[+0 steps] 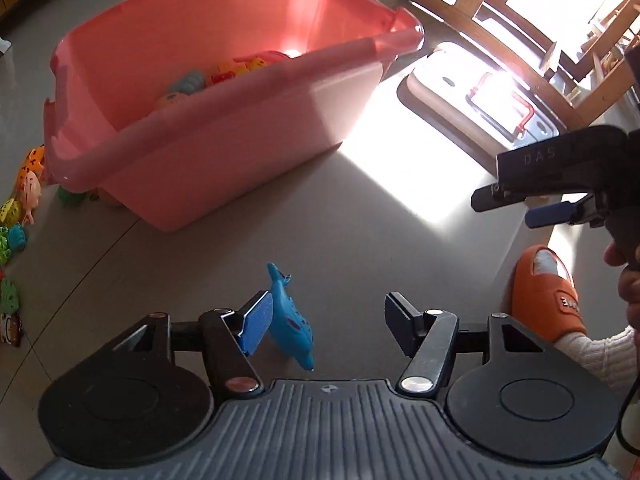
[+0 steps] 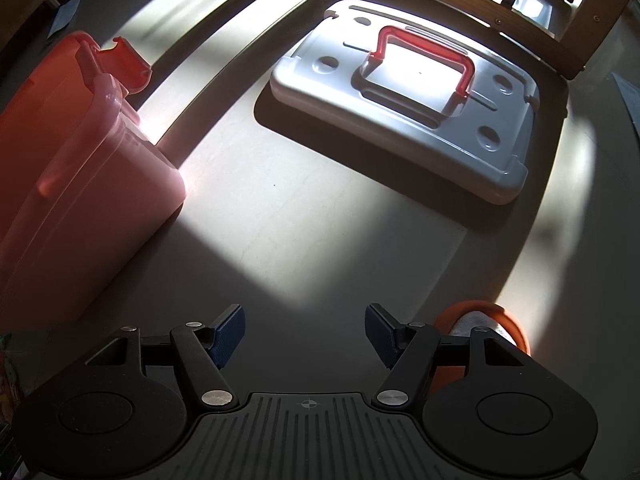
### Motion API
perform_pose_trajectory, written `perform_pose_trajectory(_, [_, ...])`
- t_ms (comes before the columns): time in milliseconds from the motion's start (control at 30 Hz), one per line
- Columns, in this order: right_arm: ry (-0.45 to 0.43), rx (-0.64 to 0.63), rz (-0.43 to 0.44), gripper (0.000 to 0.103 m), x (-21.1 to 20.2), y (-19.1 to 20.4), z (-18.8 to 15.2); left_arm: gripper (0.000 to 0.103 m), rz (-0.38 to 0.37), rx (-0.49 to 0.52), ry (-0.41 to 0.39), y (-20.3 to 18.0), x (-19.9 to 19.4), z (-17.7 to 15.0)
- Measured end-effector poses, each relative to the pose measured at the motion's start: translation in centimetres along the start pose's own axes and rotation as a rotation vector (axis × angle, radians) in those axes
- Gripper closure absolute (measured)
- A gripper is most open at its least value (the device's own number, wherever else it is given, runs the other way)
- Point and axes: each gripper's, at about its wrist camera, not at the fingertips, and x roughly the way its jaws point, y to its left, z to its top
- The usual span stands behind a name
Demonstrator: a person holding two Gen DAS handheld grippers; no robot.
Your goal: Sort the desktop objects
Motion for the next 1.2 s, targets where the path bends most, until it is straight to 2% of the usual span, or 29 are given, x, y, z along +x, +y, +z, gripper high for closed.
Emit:
perform_pose_trajectory(100, [0.003, -0.004, -0.006, 0.039, 0.2, -0.1, 0.0, 0.033, 0.056, 0.003, 0.045, -0.5, 2.0, -0.8])
perform_pose_trajectory(267, [0.009, -0.01, -0.016, 0.038, 0.6, -0.1, 0.1, 0.033, 0.117, -0.134, 0.087, 1.4, 3.8, -1.6])
perform_pose_trajectory(433, [0.015, -0.017, -0.025, 0.038, 1.0, -0.2, 0.2, 0.033, 0.116, -0.205, 0.133, 2.5, 5.2, -2.7])
perform_pose_trajectory(600, [0.021, -0.026, -0.033, 0.038, 1.3, -0.2, 0.2, 0.034, 0.081, -0.207, 0.18, 2.2, 6.5, -3.5])
perform_pose_trajectory(800, [0.028, -0.041, -0.041, 0.038, 1.5, -0.1, 0.1, 0.034, 0.088, -0.21, 0.143, 1.9, 6.1, -3.9])
perform_pose_trajectory(867, [0.032, -0.044, -0.044, 0.037, 1.7, -0.1, 0.1, 0.039, 0.094, -0.223, 0.137, 2.1, 5.8, -4.0])
perform_pose_trajectory(933, [0.04, -0.043, -0.049, 0.037, 1.8, -0.2, 0.0, 0.054, 0.114, -0.233, 0.133, 2.2, 5.5, -4.0])
perform_pose_trajectory(1000, [0.041, -0.04, -0.056, 0.037, 1.9, -0.4, 0.0, 0.064, 0.122, -0.226, 0.134, 2.3, 5.2, -4.1])
perform_pose_trajectory(1200, [0.032, -0.033, -0.043, 0.037, 1.1, -0.4, 0.0, 0.067, 0.09, -0.228, 0.138, 2.0, 4.0, -4.8])
